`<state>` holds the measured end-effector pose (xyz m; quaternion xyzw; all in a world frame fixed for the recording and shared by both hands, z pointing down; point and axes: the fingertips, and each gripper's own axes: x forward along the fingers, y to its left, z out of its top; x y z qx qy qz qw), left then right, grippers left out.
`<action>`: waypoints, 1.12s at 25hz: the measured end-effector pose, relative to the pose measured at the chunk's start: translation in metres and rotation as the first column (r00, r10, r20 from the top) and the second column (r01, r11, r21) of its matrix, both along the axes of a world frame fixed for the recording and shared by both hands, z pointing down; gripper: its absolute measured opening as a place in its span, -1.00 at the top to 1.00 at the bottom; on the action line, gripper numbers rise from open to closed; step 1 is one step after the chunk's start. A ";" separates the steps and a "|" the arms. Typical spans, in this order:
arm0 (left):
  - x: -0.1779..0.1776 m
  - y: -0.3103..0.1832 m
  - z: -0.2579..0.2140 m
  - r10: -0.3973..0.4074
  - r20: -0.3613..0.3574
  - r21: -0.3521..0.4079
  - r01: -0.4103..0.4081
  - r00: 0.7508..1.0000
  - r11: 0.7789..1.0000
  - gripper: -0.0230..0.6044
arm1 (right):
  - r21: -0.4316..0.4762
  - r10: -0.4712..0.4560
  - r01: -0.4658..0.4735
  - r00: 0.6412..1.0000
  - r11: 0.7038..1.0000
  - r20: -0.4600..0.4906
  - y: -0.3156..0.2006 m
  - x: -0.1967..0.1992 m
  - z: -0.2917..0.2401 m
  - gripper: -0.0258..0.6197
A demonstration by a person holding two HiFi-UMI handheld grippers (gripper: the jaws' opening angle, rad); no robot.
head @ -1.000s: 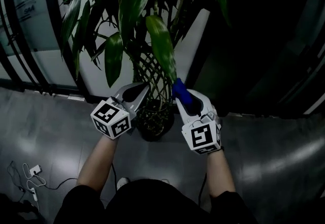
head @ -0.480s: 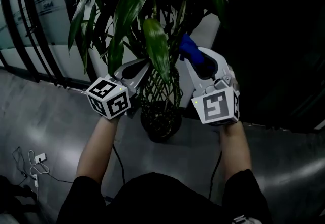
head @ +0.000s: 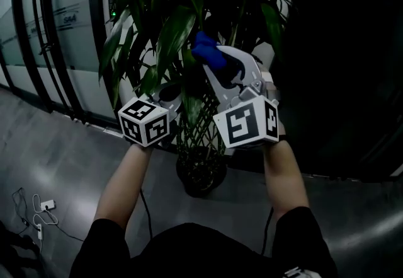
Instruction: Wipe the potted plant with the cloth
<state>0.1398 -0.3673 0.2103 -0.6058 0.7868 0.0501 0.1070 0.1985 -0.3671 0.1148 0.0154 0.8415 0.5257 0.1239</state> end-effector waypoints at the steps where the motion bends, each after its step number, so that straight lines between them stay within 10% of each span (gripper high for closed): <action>1: -0.002 0.001 -0.001 -0.005 0.004 -0.001 0.005 1.000 1.000 0.91 | 0.022 0.007 -0.007 1.000 1.000 -0.003 0.002 -0.004 0.004 0.58; 12: 0.014 -0.017 -0.005 0.058 0.075 -0.039 -0.055 0.995 0.998 0.91 | 0.247 0.095 -0.069 0.991 0.967 -0.094 0.012 -0.022 0.060 0.58; 28: 0.006 -0.033 0.011 0.071 -0.057 0.039 -0.069 0.996 0.997 0.91 | 0.301 0.144 -0.091 0.977 0.949 -0.159 -0.003 0.005 0.107 0.58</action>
